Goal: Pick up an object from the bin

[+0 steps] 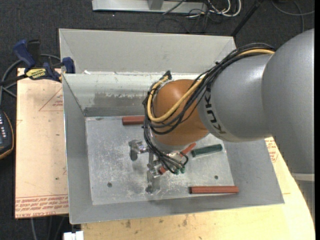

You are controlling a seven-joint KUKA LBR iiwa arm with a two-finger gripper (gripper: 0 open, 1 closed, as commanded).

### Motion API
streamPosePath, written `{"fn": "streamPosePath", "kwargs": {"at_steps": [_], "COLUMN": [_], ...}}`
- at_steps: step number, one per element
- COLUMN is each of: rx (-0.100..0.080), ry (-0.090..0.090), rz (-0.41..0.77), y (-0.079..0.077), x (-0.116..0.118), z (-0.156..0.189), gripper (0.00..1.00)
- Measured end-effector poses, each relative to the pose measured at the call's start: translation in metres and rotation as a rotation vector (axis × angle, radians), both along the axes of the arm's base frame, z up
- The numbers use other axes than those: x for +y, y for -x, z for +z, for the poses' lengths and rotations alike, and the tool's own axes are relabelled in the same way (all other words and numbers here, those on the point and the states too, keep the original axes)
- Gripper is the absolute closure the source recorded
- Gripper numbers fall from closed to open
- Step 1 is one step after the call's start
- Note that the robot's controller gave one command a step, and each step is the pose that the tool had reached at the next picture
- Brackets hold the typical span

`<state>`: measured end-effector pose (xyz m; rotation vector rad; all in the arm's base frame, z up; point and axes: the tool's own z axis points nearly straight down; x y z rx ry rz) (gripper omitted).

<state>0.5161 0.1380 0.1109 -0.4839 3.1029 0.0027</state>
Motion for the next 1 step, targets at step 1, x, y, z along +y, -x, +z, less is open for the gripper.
{"fn": "streamPosePath", "kwargs": {"at_steps": [1], "rx": [-0.003], "ry": [0.003], "rz": [0.143], "y": [-0.0769], "x": [-0.0735], "z": [-0.0422], "gripper": [0.0]}}
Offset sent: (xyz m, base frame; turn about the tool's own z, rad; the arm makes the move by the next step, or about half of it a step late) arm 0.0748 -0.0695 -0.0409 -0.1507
